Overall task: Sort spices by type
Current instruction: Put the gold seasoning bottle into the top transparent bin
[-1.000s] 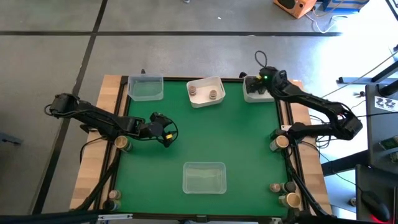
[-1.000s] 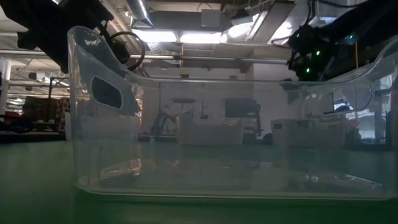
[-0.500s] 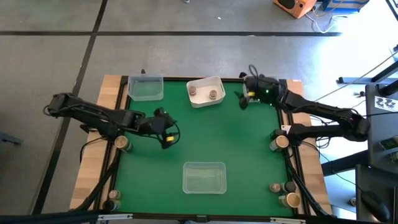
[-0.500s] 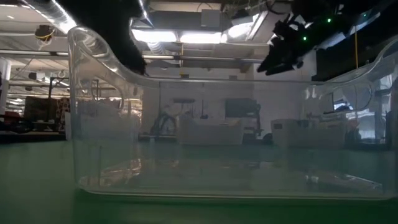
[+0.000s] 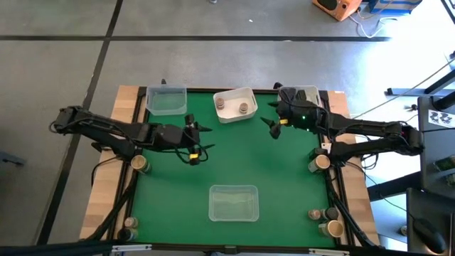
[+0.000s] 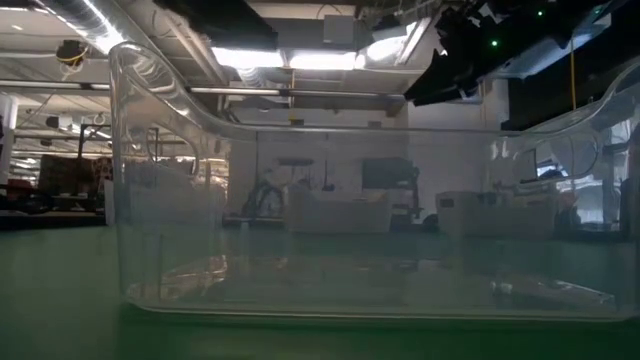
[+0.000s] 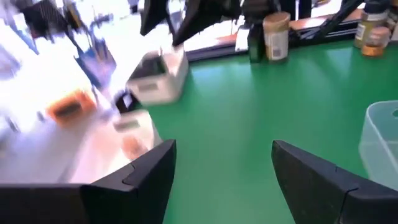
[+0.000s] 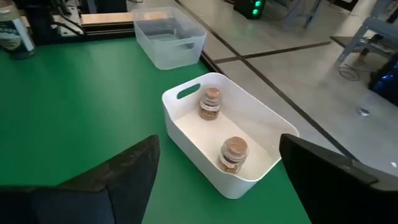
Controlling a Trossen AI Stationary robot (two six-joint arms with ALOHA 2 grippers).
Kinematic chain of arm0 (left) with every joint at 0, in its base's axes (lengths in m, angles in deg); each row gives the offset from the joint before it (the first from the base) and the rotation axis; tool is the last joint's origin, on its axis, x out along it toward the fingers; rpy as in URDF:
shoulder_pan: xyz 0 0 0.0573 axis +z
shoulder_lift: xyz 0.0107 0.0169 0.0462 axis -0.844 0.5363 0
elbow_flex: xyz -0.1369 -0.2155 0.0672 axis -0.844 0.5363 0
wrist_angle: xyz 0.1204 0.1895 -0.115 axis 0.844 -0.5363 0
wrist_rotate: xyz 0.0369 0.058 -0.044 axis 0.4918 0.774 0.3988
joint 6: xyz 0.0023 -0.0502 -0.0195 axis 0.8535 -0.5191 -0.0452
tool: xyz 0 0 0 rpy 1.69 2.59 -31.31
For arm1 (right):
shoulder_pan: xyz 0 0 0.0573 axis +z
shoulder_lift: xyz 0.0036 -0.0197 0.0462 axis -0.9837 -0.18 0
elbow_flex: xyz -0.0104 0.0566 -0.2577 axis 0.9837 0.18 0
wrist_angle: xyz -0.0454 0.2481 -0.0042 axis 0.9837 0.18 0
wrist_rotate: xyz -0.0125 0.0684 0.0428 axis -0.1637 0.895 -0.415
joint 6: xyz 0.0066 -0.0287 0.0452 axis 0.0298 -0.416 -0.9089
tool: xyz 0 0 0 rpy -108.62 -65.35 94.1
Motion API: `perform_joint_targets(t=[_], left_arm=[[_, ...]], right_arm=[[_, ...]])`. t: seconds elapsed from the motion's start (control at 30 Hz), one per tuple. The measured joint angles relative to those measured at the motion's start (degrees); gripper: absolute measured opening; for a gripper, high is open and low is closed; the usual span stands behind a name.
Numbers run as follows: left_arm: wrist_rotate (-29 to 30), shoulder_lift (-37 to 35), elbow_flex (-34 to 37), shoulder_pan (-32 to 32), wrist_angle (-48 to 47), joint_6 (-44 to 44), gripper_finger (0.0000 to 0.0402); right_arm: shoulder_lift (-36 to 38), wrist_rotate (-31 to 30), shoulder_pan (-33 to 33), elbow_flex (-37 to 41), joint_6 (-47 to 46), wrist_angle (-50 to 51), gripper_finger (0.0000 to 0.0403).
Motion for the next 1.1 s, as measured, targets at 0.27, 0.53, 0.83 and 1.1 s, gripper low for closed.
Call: perform_joint_targets(t=[0.27,0.53,0.83,1.1], left_arm=[[4.14,1.77,-6.59,-1.45,-2.43,0.18,0.0275],[3.65,5.80,-21.02,-5.63,-34.53,-15.07,0.0319],[1.39,5.70,-26.53,-13.23,-69.25,-38.88,0.0322],[-9.80,5.70,-23.87,-17.77,-86.11,-52.14,0.0322]], right_arm=[[0.00,-1.48,0.17,0.00,0.14,0.34,0.0331],[0.00,-1.50,0.17,0.00,1.47,0.41,0.0331],[0.02,-1.48,0.17,2.31,1.47,0.09,0.0331],[0.02,-1.46,0.17,4.73,0.91,-0.90,0.0331]])
